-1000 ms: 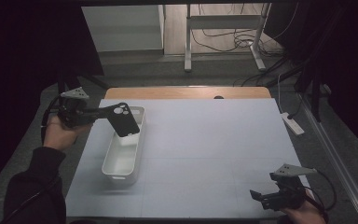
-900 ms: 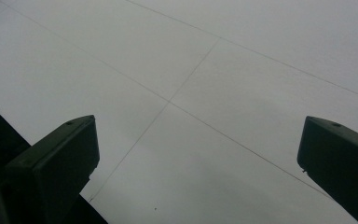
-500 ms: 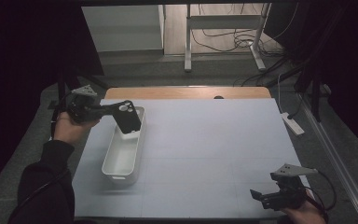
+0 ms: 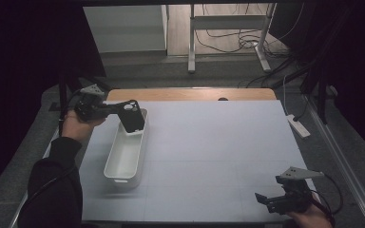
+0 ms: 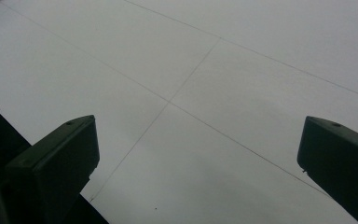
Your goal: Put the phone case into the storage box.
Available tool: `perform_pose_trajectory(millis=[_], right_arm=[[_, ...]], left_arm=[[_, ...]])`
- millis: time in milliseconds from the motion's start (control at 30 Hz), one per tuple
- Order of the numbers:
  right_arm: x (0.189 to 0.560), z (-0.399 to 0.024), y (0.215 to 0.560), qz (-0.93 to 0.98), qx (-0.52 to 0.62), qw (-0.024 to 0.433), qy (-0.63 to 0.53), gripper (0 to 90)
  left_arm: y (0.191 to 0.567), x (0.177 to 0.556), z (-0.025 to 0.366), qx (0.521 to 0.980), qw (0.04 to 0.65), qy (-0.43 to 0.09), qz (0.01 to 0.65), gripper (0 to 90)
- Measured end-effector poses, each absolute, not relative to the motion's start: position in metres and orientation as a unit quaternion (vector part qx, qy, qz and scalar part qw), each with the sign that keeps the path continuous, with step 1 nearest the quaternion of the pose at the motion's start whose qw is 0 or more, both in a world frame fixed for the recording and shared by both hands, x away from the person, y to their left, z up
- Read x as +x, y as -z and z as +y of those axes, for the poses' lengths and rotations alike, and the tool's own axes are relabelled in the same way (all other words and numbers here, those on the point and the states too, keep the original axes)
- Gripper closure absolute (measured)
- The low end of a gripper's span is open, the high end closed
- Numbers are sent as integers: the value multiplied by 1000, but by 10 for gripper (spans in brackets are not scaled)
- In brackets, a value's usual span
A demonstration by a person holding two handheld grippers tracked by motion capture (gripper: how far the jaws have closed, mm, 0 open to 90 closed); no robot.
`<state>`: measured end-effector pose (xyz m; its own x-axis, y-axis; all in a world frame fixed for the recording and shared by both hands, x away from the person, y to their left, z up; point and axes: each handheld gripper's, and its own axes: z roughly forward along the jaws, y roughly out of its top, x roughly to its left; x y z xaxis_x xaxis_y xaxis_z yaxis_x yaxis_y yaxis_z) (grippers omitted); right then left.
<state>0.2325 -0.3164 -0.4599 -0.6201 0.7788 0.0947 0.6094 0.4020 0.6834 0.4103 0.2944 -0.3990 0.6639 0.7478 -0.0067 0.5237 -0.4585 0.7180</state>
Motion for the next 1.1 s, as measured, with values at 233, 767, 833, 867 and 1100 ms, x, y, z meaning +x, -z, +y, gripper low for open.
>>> perform_pose_trajectory(millis=[233,767,833,867,1100], right_arm=[[233,-316,460,829,418,120,-351,0],[233,-316,460,830,419,115,-350,0],[233,-316,460,830,420,115,-350,0],[233,-316,460,830,420,114,-349,0],[233,-316,460,831,418,113,-349,0]], left_arm=[[407,420,291,844,347,-162,375,817],[417,435,284,846,349,-184,359,818],[416,436,284,846,350,-187,356,818],[416,437,284,847,350,-190,353,818],[423,439,286,846,361,-200,338,817]])
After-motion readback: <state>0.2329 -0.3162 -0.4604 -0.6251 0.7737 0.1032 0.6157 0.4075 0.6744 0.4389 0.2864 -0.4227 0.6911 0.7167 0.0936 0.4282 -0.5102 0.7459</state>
